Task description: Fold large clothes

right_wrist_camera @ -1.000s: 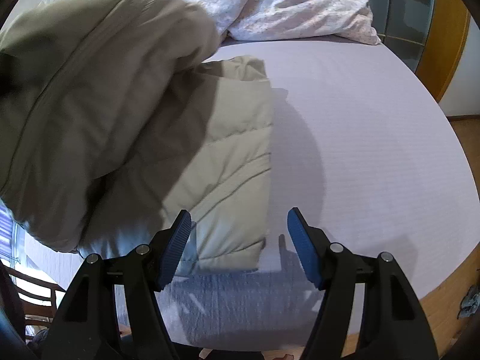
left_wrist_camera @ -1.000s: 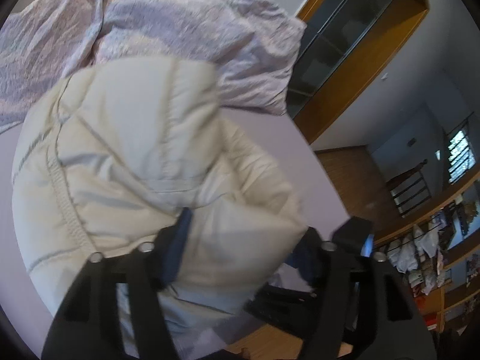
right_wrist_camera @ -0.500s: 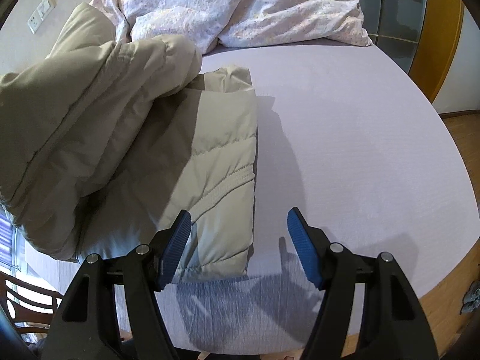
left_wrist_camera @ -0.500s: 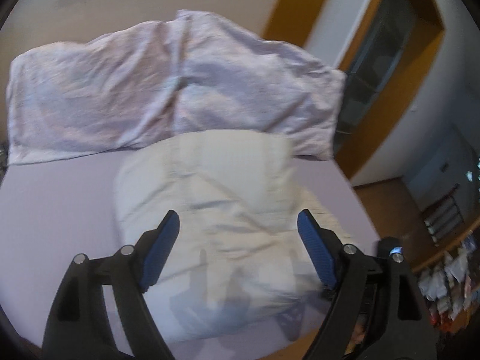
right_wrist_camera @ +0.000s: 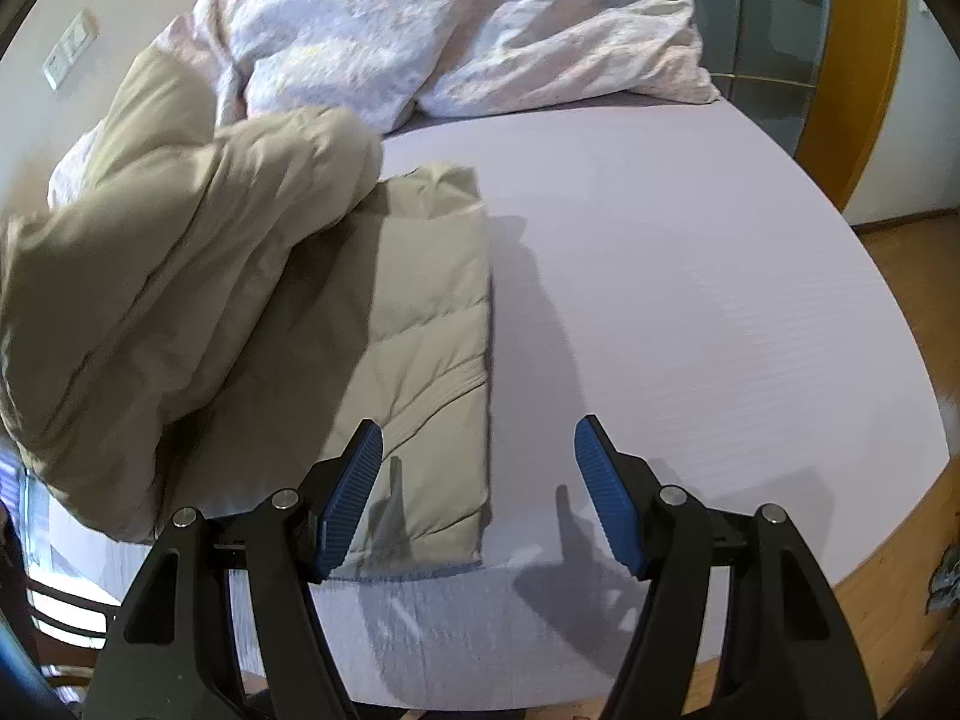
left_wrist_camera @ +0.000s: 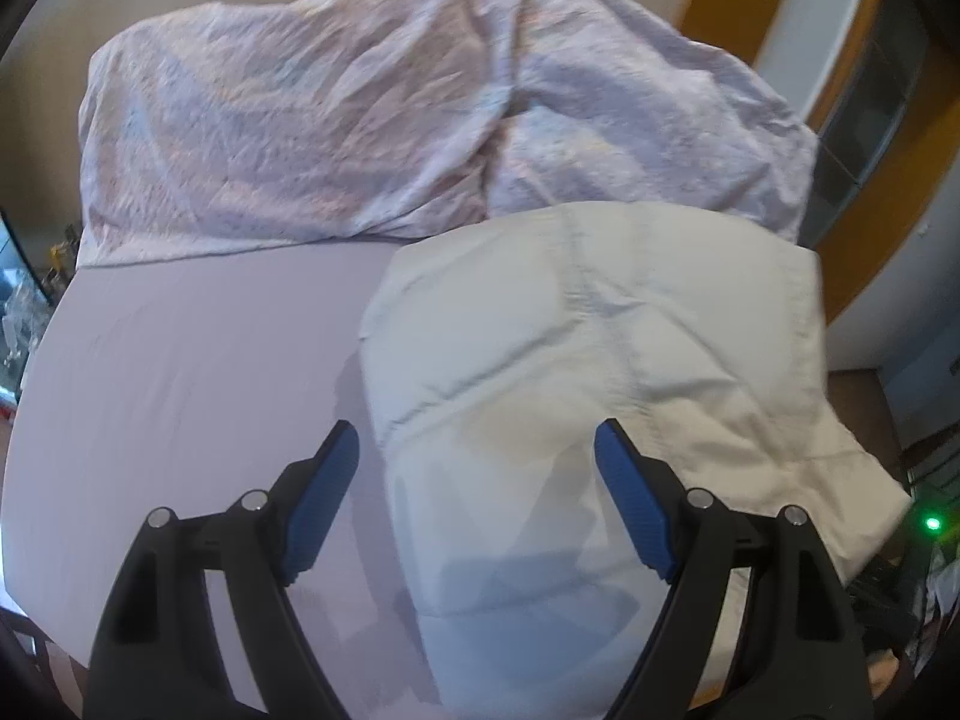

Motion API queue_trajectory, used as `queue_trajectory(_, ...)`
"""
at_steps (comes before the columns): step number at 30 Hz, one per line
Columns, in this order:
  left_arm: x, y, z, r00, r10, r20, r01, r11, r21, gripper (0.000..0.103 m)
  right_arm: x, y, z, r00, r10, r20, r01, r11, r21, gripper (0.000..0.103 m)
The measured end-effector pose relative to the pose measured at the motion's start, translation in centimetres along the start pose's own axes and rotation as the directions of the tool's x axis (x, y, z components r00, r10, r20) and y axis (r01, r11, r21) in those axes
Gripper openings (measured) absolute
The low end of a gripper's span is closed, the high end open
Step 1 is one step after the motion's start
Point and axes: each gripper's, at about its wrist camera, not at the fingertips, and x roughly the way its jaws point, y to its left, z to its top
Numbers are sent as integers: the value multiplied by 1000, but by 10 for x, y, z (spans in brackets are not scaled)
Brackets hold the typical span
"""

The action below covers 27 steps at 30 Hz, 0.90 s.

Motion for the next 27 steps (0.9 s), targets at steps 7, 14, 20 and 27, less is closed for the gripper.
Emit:
queue_trajectory(7, 28, -4, 1, 997, -52, -48, 50, 998, -43, 80, -15, -14, 13, 998, -15, 62, 12, 999, 35, 68)
queue_trajectory(14, 47, -33, -6, 995, -74, -71, 73, 997, -22, 79, -44, -20, 36, 990, 1, 144, -7, 999, 40, 68)
queue_trajectory(20, 61, -60, -14, 995, -59, -76, 60, 998, 13, 80, -65, 0, 58, 977, 96, 189, -96, 995, -9, 68)
queue_trajectory(27, 68, -75, -19, 997, -40, -71, 43, 998, 42, 80, -49, 74, 80, 966, 218, 137, -194, 967, -165, 53)
